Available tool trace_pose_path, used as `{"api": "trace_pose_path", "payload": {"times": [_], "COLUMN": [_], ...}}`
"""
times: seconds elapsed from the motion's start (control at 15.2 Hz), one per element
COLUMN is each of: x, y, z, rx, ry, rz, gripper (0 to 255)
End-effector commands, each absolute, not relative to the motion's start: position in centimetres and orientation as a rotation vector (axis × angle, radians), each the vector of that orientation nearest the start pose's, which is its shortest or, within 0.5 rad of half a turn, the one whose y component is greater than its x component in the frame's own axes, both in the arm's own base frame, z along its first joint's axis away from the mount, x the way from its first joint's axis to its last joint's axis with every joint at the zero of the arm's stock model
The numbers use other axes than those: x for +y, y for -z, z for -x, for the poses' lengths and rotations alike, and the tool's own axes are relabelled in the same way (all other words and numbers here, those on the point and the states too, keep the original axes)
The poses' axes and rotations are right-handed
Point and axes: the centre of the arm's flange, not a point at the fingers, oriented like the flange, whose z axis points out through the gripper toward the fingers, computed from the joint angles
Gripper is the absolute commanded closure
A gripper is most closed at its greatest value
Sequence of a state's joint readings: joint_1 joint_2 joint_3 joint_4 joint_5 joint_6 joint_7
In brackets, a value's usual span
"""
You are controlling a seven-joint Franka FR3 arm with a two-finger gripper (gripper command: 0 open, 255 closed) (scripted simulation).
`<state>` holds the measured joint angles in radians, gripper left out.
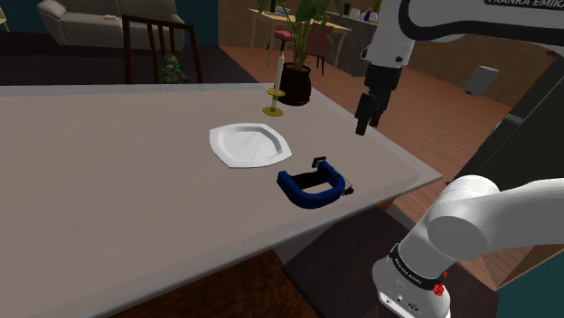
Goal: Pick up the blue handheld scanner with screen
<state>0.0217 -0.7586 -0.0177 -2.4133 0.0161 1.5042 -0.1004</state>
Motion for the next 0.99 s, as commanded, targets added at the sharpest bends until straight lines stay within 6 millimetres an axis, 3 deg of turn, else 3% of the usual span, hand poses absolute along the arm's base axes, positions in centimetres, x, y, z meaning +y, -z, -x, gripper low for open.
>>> {"api": "trace_pose_path", "payload": {"times": [0.0, 0.46, 0.92], "x": [0.2, 5.0, 10.7], "y": [-55.0, -47.9, -41.1], "z": [-30.3, -33.2, -33.6], "rx": [-0.17, -1.029, -1.803], "ry": [-0.231, -0.136, -0.03], "rz": [3.093, 2.964, 2.612], "gripper": [0, 0, 0]}}
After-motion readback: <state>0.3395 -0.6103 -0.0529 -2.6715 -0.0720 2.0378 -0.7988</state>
